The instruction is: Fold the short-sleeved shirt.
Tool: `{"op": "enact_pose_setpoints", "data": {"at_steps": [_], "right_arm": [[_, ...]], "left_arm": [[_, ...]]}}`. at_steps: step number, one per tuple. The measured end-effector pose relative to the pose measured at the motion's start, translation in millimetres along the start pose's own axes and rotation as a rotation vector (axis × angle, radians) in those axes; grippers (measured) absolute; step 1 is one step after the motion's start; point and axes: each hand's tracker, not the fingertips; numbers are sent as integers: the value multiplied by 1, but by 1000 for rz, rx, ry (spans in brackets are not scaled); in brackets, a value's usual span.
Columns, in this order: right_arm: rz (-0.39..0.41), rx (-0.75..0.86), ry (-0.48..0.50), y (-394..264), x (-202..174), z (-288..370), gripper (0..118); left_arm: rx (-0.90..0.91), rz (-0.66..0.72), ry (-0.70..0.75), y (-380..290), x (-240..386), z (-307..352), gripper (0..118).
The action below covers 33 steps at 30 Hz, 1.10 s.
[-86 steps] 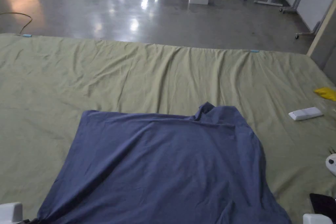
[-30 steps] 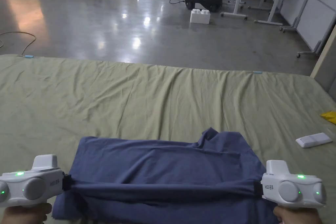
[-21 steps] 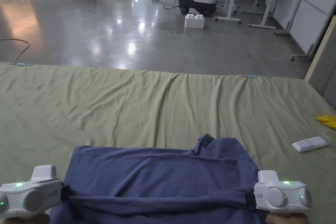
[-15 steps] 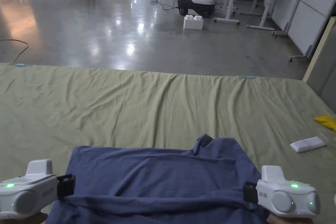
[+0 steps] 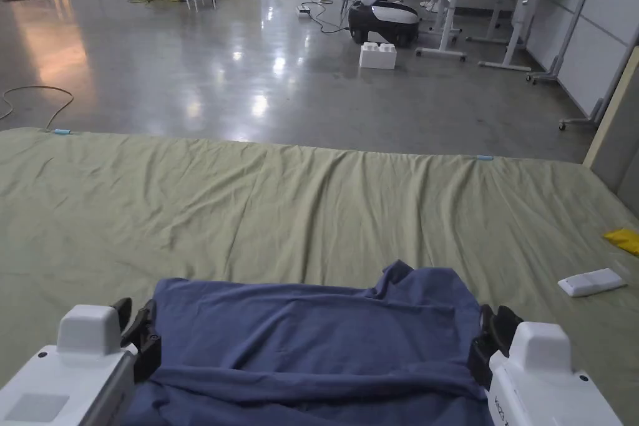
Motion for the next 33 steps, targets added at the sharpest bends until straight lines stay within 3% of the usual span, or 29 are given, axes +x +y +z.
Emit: {"op": "enact_pose_setpoints", "data": {"at_steps": [3, 7, 11, 21, 23, 24, 25, 26, 33], "right_arm": [[-50, 40, 5, 3, -3, 16, 3], [-54, 77, -12, 8, -7, 31, 1], [-30, 111, -21, 9, -8, 38, 1], [-39, 64, -12, 4, 2, 35, 1], [-30, 54, -12, 3, 3, 33, 1], [-29, 47, -13, 1, 4, 31, 1], [-29, 40, -12, 0, 3, 32, 1], [-29, 32, -11, -1, 4, 31, 1], [-24, -28, -19, -13, 9, 29, 1]], "left_arm": [[41, -14, 4, -2, 8, 20, 7], [83, -68, 15, -4, 17, 40, 7], [47, -37, 19, -10, 9, 40, 7], [-437, 106, 51, -59, -53, -53, 8], [-527, 95, 41, -64, -59, -75, 25], [-572, 98, 36, -68, -62, -90, 42], [-613, 106, 21, -70, -64, -100, 66], [-652, 112, 7, -74, -65, -109, 76], [-877, 46, 75, -113, -56, -152, 79]]}}
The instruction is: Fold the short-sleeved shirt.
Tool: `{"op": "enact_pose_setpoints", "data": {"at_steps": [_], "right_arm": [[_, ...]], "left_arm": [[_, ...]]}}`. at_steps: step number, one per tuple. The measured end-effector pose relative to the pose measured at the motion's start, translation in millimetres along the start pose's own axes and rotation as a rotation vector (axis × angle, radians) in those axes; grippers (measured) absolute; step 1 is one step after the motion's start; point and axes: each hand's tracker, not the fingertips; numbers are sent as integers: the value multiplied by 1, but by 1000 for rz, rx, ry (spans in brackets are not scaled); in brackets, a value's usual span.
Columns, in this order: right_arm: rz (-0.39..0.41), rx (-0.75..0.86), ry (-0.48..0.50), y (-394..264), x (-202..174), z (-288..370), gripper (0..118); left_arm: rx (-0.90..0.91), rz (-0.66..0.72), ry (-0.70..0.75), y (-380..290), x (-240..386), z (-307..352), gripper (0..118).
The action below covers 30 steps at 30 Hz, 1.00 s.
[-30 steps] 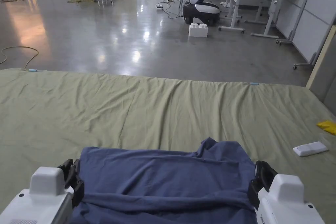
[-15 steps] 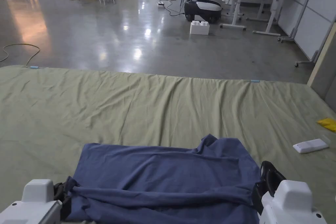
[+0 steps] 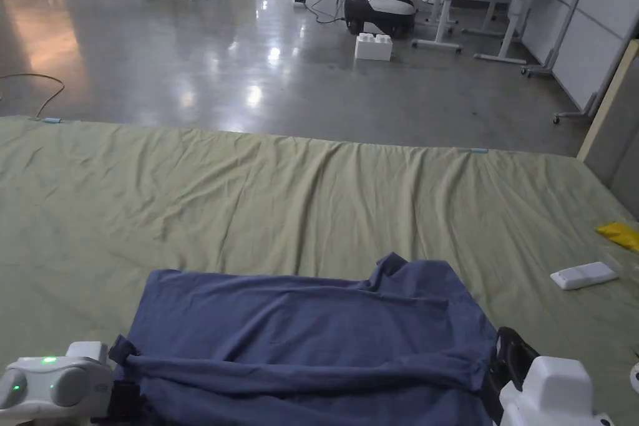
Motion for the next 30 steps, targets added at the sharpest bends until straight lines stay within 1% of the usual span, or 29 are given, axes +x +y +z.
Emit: {"op": "enact_pose_setpoints", "data": {"at_steps": [1, 3, 5, 6, 8, 9, 10, 11, 12, 13, 15, 16, 17, 18, 19, 20, 21, 23, 24, 25, 26, 27, 30], "right_arm": [[0, -11, -2, -2, 2, 0, 1], [3, -33, -8, -7, 5, -1, 1], [3, -55, -13, -12, 8, -4, 1], [0, -68, -13, -15, 10, -6, 1], [-12, -96, -10, -20, 13, -10, 1], [-16, -108, -10, -23, 15, -12, 1], [-22, -122, -9, -26, 17, -15, 1], [-34, -131, -11, -28, 21, -17, 1], [-39, -144, -18, -31, 24, -21, 1], [-44, -156, -28, -32, 30, -25, 1], [-55, -176, -50, -37, 41, -33, 3], [-57, -207, -61, -40, 48, -40, 9], [-55, -264, -72, -44, 54, -47, 23], [-32, -321, -58, -47, 60, -58, 42], [-41, -412, -17, -53, 66, -69, 58], [-20, -459, 5, -59, 72, -79, 62], [-15, -518, 30, -66, 77, -89, 62], [36, -626, 50, -80, 79, -106, 64], [43, -626, 49, -89, 80, -112, 66], [54, -648, 52, -98, 80, -120, 72], [57, -689, 63, -103, 80, -126, 76], [45, -726, 73, -110, 79, -135, 77], [-1, -804, 94, -132, 75, -154, 77]], "left_arm": [[-25, -2, 5, -8, -2, 1, 80], [74, 30, 5, -9, 5, 8, 78], [75, 16, 14, -15, 8, 10, 71], [79, 16, -7, -18, 10, 10, 68], [85, 6, -20, -21, 12, 12, 54], [81, 8, -31, -19, 9, 14, 54], [64, 8, -38, -17, 9, 16, 51], [59, 8, -46, -15, 9, 19, 40], [54, -3, -65, -14, 10, 21, 25], [59, -7, -115, -13, 6, 22, 11], [64, -3, -112, -18, 4, 23, 9], [71, -7, -117, -20, 3, 25, 9], [82, -1, -123, -21, 1, 27, 9], [96, 5, -126, -23, 0, 30, 9], [100, 8, -128, -25, -1, 33, 9], [108, 10, -129, -26, -1, 36, 9], [121, 10, -129, -28, -2, 36, 9], [145, 6, -122, -31, -2, 43, 9], [159, 9, -120, -33, -2, 46, 9], [165, 13, -116, -35, -3, 48, 9], [169, 11, -115, -36, -3, 50, 9], [176, 6, -110, -37, -2, 51, 9], [188, -5, -99, -39, -1, 54, 9]]}}
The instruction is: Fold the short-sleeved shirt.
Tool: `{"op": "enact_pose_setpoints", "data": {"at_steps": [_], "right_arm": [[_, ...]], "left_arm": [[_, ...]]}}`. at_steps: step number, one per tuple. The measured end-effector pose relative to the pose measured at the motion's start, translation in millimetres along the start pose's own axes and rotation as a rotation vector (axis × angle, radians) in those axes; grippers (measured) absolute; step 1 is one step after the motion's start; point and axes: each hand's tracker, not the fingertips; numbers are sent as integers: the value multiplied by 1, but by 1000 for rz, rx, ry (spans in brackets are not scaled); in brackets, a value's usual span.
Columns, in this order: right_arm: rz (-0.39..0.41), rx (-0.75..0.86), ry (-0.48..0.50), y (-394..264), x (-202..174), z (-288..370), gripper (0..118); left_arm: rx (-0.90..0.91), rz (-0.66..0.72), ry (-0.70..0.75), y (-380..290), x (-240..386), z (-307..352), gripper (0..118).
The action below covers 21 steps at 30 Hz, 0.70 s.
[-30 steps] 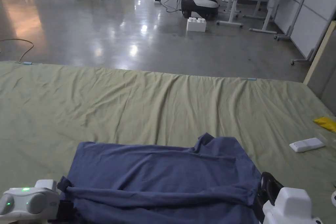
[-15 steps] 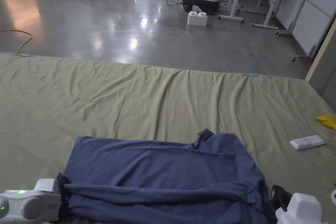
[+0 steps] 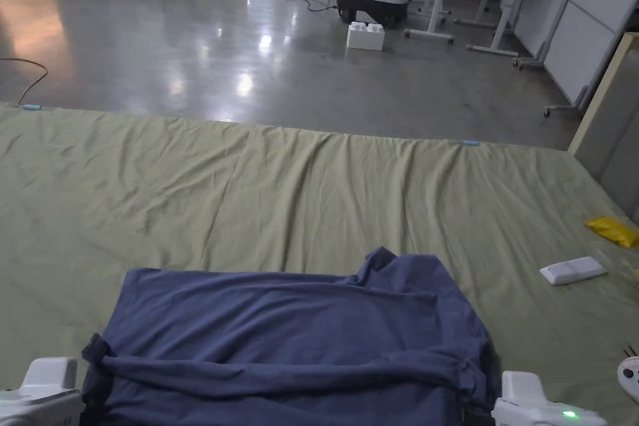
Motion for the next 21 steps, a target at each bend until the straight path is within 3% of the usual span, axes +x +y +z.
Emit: {"op": "enact_pose_setpoints", "data": {"at_steps": [3, 6, 10, 21], "right_arm": [[-17, 1, -10, 0, -7, -4, 72], [21, 3, -22, 3, -14, 6, 11], [147, 8, -48, 4, -24, 13, 9], [143, 109, -61, 44, -24, 93, 7]], "left_arm": [[0, 7, 4, -1, 0, -2, 9], [9, 16, 8, -3, 0, 0, 9], [35, 27, 8, 0, -1, 5, 9], [143, 36, -22, 34, -12, 53, 9]]}}
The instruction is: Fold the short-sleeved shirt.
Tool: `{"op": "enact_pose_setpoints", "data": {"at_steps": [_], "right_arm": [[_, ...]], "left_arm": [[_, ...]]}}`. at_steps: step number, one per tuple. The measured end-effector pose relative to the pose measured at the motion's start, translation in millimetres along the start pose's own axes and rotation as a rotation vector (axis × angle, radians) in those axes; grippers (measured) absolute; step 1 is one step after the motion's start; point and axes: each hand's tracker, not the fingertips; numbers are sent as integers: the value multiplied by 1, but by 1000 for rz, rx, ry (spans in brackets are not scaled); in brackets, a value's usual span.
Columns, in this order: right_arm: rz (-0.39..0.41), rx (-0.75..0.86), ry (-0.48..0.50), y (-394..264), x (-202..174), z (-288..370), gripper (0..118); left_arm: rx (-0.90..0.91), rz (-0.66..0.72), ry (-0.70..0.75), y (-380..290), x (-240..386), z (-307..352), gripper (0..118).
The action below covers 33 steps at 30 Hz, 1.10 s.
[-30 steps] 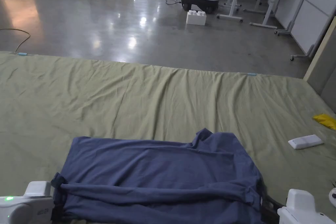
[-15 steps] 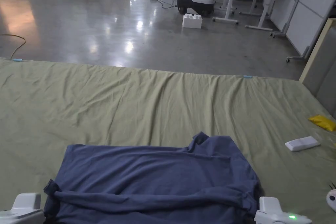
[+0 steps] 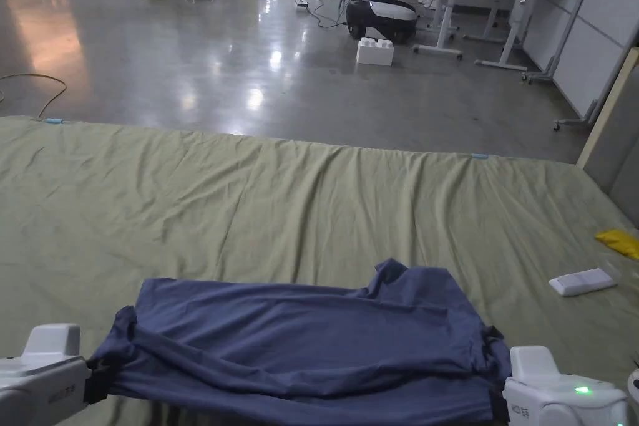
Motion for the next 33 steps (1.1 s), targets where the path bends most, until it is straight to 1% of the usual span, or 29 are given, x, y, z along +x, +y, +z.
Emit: {"op": "enact_pose_setpoints", "data": {"at_steps": [7, 12, 15, 21, 23, 26, 29, 30, 31, 33], "right_arm": [[24, 6, 1, 0, 8, 53, 7], [78, -33, 18, -28, 5, 78, 7], [92, -71, 26, -54, 0, 83, 7], [94, -162, 33, -118, -15, 72, 7], [79, -184, 27, -136, -20, 64, 7], [65, -212, 23, -152, -25, 49, 8], [54, -205, 17, -162, -27, 37, 8], [52, -201, 18, -163, -28, 35, 10], [51, -197, 12, -163, -30, 36, 19], [63, -199, -28, -156, -30, 42, 50]], "left_arm": [[19, 19, -21, 7, -11, 36, 9], [-11, 16, -24, -24, -21, 61, 9], [-49, 15, -17, -53, -25, 72, 9], [-146, 30, 19, -118, -32, 71, 9], [-196, 34, 38, -135, -32, 62, 9], [-240, 6, 61, -150, -28, 48, 9], [-254, -7, 72, -156, -24, 36, 9], [-262, -16, 77, -157, -23, 32, 9], [-263, -23, 81, -155, -21, 31, 9], [-260, -39, 85, -150, -19, 34, 10]]}}
